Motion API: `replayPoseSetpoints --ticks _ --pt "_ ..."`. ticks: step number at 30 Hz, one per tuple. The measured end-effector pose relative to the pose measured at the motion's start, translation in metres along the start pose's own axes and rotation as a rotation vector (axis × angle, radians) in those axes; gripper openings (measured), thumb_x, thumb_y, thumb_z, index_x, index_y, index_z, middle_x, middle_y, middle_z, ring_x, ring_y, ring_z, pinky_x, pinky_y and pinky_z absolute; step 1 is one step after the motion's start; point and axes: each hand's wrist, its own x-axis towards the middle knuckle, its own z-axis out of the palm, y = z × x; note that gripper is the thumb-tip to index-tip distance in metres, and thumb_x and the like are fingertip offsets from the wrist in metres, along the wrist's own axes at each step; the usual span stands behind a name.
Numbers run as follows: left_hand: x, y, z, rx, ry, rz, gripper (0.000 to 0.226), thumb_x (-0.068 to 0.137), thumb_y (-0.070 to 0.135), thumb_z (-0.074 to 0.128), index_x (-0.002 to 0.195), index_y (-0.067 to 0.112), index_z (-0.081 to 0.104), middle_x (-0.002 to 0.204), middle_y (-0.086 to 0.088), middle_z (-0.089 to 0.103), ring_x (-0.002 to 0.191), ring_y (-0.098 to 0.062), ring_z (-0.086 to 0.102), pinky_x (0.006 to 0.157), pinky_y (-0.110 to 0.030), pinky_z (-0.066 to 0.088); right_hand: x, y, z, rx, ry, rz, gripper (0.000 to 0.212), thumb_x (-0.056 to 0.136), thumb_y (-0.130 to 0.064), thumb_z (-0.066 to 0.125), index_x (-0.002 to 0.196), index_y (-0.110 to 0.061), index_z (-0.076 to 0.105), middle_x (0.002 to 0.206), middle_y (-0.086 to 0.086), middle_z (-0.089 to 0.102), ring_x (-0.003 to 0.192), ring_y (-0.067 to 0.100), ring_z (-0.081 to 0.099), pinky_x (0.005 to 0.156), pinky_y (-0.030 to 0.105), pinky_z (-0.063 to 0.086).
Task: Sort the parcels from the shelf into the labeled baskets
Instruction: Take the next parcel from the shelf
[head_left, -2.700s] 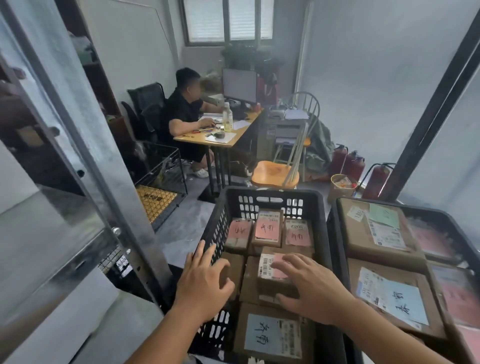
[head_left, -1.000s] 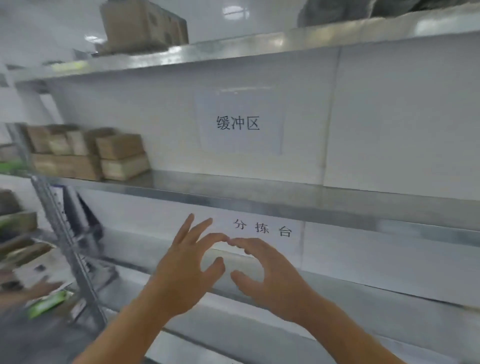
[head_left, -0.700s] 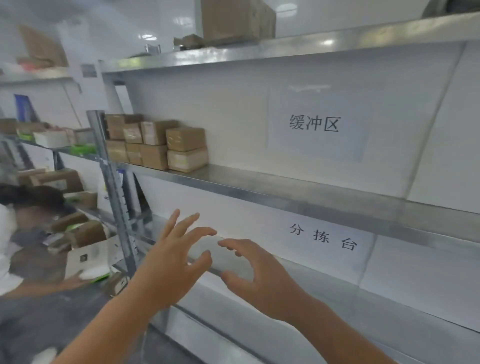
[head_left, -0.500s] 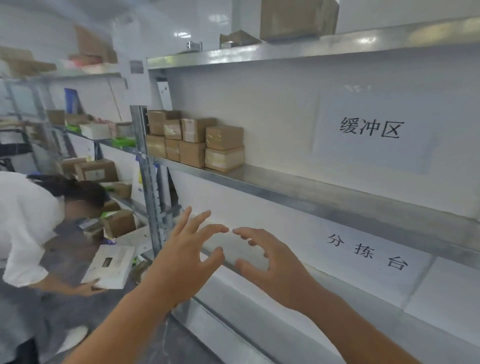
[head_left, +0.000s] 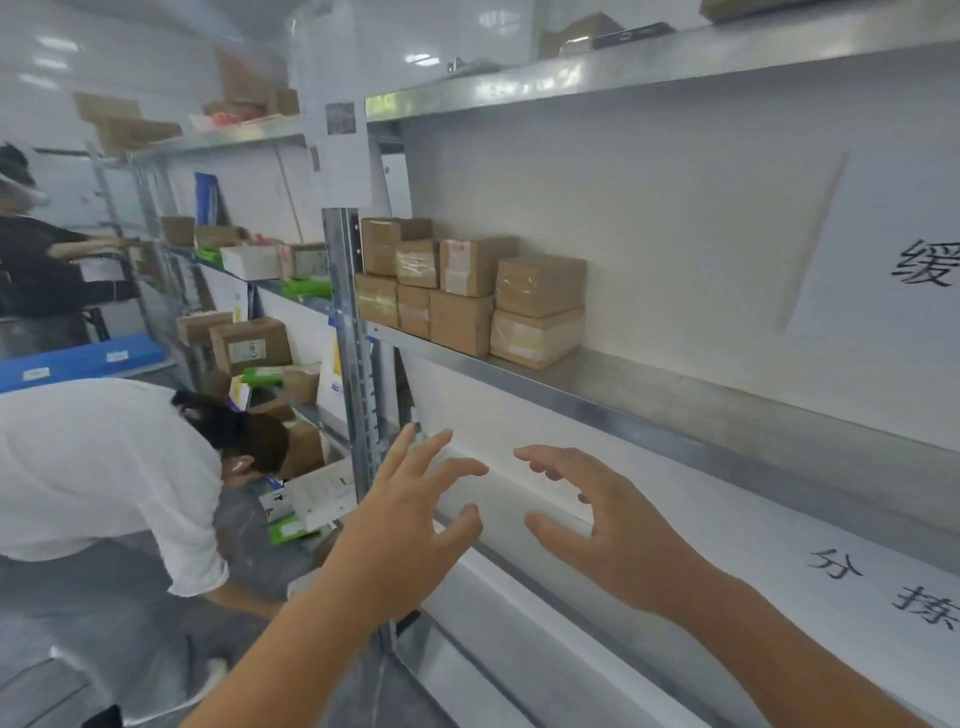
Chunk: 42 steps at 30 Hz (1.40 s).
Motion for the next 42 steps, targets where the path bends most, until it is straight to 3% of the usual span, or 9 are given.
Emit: replayPoseSetpoints --ticks 9,13,16,20,27,31,33,37,42 --pt "0.092 -0.045 -0.005 0.017 0.019 0.006 0.034 0.100 0.052 0.048 0.133 0.061 0.046 0.167 0.034 0.009 0.153 0.006 -0.020 0.120 -0.033 0.005 0.114 0.036 0.008 0.042 0.063 -0.004 0.054 0.088 -0.061 0.064 0.140 -0.052 0.051 0.132 -0.033 0.057 0.129 -0.011 0.046 0.092 -0.003 0.036" --pt "0.124 -0.067 -0.001 0.015 -0.031 0.015 0.034 0.099 0.056 0.047 0.132 0.064 0.044 0.165 0.037 0.008 0.155 0.004 -0.015 0.128 -0.045 0.009 0.141 0.049 0.021 0.019 0.051 0.016 0.056 0.082 -0.070 0.055 0.137 -0.056 0.049 0.133 -0.037 0.054 0.130 -0.012 0.044 0.093 0.000 0.036" --pt "0.153 -0.069 -0.004 -0.019 0.020 0.077 0.032 0.099 0.051 0.050 0.130 0.060 0.051 0.158 0.038 0.026 0.153 0.004 0.012 0.125 -0.038 0.022 0.156 0.060 0.021 -0.021 0.078 0.041 0.052 0.094 -0.054 0.065 0.142 -0.054 0.047 0.140 -0.036 0.052 0.132 -0.009 0.046 0.103 0.008 0.036" --pt "0.205 -0.046 -0.020 -0.087 0.136 0.249 0.029 0.099 0.039 0.057 0.126 0.048 0.061 0.137 0.034 0.050 0.122 0.012 0.041 0.109 -0.022 0.040 0.184 0.069 0.003 -0.075 0.178 0.089 0.056 0.091 -0.058 0.062 0.144 -0.048 0.050 0.139 -0.026 0.056 0.129 0.003 0.054 0.107 0.034 0.047" --pt "0.323 0.011 -0.048 0.030 0.177 0.425 0.046 0.090 0.046 0.048 0.133 0.037 0.058 0.142 0.007 0.055 0.130 -0.020 0.053 0.105 -0.040 0.048 0.273 0.086 -0.060 -0.158 0.539 -0.025 0.054 0.098 -0.037 0.052 0.152 -0.032 0.046 0.147 0.000 0.051 0.134 0.025 0.048 0.110 0.037 0.039" --pt "0.378 0.025 -0.037 0.299 0.191 0.402 0.047 0.096 0.054 0.040 0.136 0.035 0.055 0.141 0.001 0.056 0.124 -0.028 0.060 0.099 -0.044 0.052 0.314 0.108 -0.078 -0.294 0.423 0.056 0.057 0.105 -0.036 0.028 0.153 -0.014 0.048 0.156 0.014 0.046 0.145 0.031 0.038 0.118 0.032 0.021" --pt "0.395 0.024 -0.029 0.431 0.154 0.358 0.043 0.099 0.058 0.037 0.133 0.036 0.052 0.133 -0.003 0.060 0.118 -0.030 0.062 0.094 -0.045 0.051 0.322 0.121 -0.078 -0.336 0.335 0.039 0.071 0.098 -0.044 0.017 0.147 -0.009 0.055 0.148 0.015 0.055 0.142 0.034 0.043 0.121 0.038 0.024" --pt "0.400 0.010 -0.008 0.381 0.136 0.305 0.043 0.098 0.067 0.033 0.131 0.039 0.038 0.122 -0.009 0.060 0.095 -0.036 0.064 0.081 -0.048 0.057 0.320 0.143 -0.067 -0.313 0.419 0.001 0.060 0.099 -0.036 0.027 0.146 -0.014 0.057 0.147 0.010 0.056 0.141 0.032 0.045 0.119 0.047 0.037" --pt "0.396 0.009 -0.005 0.344 0.156 0.302 0.043 0.100 0.063 0.039 0.137 0.041 0.037 0.131 -0.008 0.057 0.106 -0.038 0.061 0.086 -0.050 0.056 0.319 0.141 -0.052 -0.218 0.482 0.043 0.061 0.094 -0.037 0.029 0.150 -0.027 0.051 0.157 -0.001 0.046 0.150 0.020 0.032 0.117 0.041 0.036"
